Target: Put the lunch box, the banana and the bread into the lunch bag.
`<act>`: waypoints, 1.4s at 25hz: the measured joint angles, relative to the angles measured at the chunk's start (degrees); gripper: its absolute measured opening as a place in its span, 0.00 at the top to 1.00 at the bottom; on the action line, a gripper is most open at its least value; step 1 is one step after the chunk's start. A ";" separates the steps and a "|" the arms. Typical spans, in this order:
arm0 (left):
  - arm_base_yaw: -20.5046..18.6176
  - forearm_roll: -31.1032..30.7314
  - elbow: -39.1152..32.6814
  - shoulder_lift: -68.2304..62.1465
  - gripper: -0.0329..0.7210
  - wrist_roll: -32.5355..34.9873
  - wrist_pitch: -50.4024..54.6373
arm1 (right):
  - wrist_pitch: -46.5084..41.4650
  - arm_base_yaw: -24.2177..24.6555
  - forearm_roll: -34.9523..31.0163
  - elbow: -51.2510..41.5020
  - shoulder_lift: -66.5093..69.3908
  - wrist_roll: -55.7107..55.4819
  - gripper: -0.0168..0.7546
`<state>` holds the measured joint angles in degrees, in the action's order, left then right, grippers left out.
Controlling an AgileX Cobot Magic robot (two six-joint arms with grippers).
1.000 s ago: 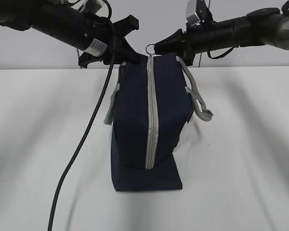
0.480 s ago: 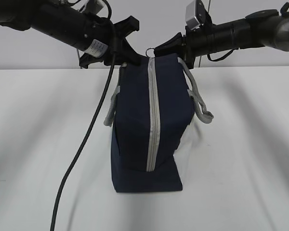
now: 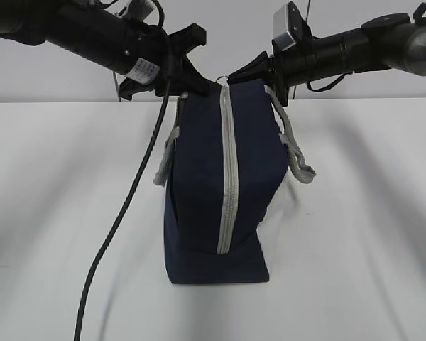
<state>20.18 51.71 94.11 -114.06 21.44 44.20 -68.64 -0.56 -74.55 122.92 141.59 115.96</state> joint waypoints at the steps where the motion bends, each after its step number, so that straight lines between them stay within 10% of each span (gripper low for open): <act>1: 0.00 0.23 0.00 0.00 0.95 0.06 0.13 | -0.22 0.00 0.10 0.00 0.00 0.04 0.98; 35: 0.04 2.02 1.89 -0.55 0.95 4.50 2.15 | -1.23 0.00 12.19 0.47 4.02 -14.81 0.98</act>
<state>20.22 53.74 96.00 -114.61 25.93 46.35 -69.87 -0.56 -62.36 123.39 145.62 101.15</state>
